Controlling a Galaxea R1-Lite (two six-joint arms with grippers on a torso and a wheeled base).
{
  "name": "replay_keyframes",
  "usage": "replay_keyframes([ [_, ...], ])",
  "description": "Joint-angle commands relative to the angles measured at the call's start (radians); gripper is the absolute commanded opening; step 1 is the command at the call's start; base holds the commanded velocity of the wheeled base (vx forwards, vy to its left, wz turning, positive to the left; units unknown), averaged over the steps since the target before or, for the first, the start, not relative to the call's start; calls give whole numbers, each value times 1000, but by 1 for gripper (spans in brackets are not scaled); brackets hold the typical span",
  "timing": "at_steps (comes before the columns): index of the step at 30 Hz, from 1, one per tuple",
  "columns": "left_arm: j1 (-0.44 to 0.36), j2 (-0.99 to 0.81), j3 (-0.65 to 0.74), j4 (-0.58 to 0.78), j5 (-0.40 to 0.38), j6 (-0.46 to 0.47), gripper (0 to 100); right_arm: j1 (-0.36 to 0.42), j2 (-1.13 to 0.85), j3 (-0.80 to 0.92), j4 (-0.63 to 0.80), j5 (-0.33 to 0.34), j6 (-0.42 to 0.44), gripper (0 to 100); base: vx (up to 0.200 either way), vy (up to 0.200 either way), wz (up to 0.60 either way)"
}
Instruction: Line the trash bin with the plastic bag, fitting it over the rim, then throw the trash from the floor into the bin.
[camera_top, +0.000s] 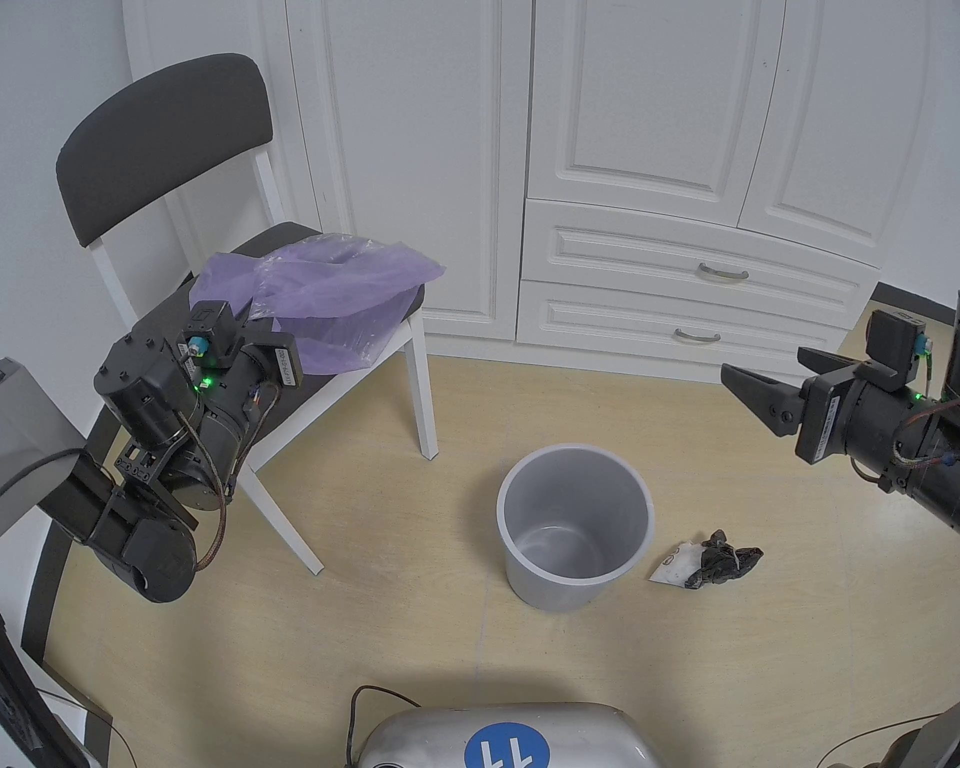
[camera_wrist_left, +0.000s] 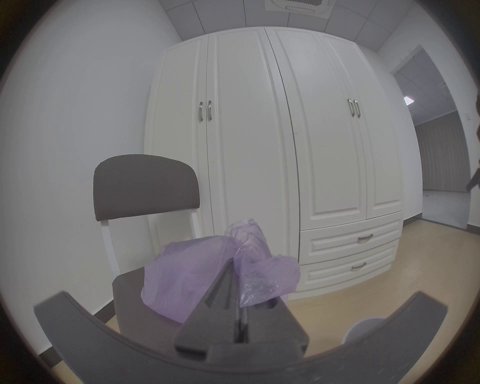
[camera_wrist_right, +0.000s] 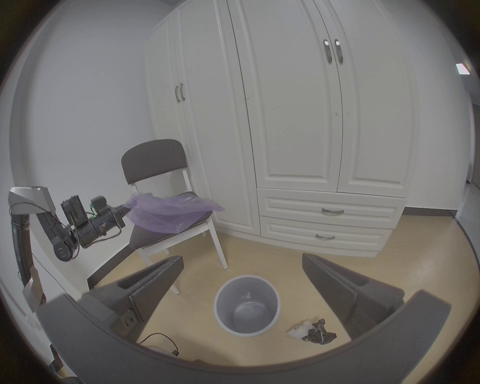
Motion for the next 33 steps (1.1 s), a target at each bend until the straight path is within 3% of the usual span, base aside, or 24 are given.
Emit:
replay_keyframes([
  [1,-30,-29,-1,-2,-4,-4,0,4,85,-27,-17,4,14,100,0,0,0],
  [16,-64,-20,10,-5,-4,-6,0,53,220,-21,-54,4,71,100,0,0,0],
  [20,-108,-40,8,-5,0,-3,0,76,184,19,-77,4,82,100,0,0,0],
  [24,-182,-47,39,-6,12,-6,0,41,131,42,-85,7,89,100,0,0,0],
  [28,-200,-105,132,-8,29,-9,0,45,79,54,-73,16,94,100,0,0,0],
  [33,-240,-139,85,-6,32,-17,0,45,99,51,-83,24,118,100,0,0,0],
])
